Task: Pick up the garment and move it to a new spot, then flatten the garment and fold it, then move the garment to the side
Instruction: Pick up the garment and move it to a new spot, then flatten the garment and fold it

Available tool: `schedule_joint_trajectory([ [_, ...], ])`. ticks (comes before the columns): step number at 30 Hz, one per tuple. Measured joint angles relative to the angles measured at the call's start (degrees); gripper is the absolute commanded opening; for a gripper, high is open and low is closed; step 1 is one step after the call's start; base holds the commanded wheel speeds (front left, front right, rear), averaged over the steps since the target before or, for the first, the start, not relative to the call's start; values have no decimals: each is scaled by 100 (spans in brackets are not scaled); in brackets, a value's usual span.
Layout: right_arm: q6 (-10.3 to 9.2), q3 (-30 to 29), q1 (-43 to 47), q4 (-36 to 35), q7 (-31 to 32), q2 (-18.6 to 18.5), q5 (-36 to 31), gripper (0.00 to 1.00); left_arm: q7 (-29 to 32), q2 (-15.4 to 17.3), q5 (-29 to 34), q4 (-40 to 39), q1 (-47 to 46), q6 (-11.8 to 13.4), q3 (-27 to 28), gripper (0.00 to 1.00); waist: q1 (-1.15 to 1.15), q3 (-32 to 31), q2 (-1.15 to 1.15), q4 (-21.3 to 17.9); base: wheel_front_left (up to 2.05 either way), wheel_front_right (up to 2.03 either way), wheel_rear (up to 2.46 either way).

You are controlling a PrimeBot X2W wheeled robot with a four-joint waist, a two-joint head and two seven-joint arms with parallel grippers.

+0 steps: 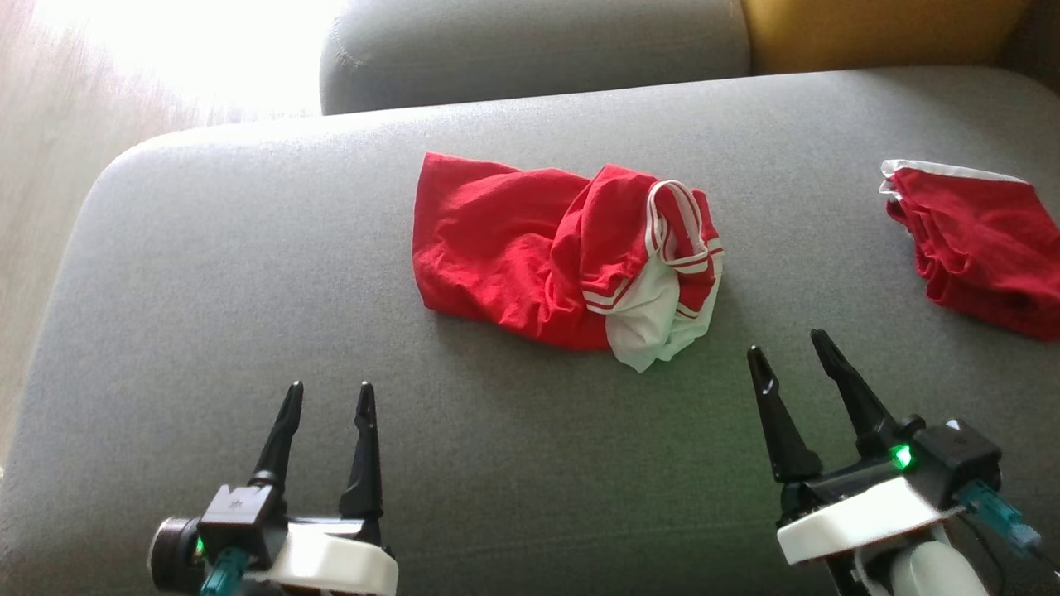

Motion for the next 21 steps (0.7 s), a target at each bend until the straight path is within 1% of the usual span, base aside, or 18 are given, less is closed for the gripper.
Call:
schedule_joint_trajectory([
  [21,0,-1,0,36,0,0,91,100,0,-9,37,41,-2,3,-3,100,0,50,0,-9,0,0,0],
])
